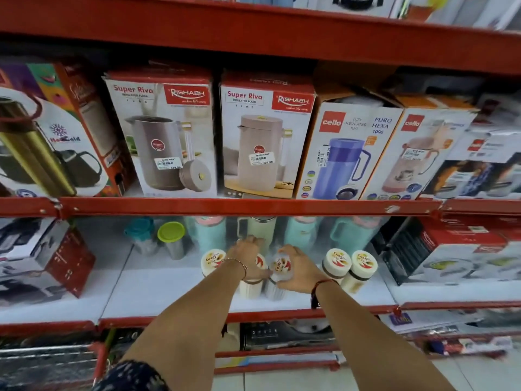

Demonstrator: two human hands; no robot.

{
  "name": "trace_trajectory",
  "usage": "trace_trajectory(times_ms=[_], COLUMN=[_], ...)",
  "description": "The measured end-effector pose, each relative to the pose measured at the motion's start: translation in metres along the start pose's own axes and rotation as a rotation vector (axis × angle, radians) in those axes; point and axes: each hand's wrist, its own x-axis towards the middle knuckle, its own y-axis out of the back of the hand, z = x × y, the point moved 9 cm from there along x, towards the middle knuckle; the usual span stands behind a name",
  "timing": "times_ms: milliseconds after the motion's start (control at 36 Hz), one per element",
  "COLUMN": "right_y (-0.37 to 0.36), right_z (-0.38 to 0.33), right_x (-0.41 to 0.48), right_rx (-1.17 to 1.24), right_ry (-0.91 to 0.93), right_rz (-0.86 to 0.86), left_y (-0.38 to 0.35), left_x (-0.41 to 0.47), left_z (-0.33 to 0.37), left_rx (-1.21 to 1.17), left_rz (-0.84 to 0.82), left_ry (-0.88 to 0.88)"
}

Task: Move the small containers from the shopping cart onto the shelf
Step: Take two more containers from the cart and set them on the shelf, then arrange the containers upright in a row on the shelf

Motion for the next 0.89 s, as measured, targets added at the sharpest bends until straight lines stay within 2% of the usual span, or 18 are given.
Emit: trace_trajectory(times_ms=[56,194,389,556,750,889], right_y=[0.012,0.052,0.100,0.125,0.135,0.133], right_z=[0.000,0.022,0.082,0.121,0.162,0.181], right_x=[-0.005,-0.023,-0.054,-0.063,-0.056,-0.051], right_rx=[0.009,-0.001,-0.086,-0.169,-0.356,-0.349], right_ry=[0.016,-0.005,-0.135,-0.152,-0.180,-0.154], right_rz=[-0.007,0.037,0.099,0.096,-0.026,-0.064], left_y=[0.016,0.036,0.019,-0.012,-0.046,-0.063], left_x=[0.002,0.011,0.034,0.056,0.074,0.083], left_z=[0.016,0.062,0.133,0.176,0.207,0.215], left_rx=[-0.043,-0.054,-0.045,-0.001,-0.003,-0.045], left_rz=[0.072,0.116,0.049,-0.028,-0.130,-0.118], left_ry=[-0.092,-0.229,-0.283,-0.233,-0.121,-0.011])
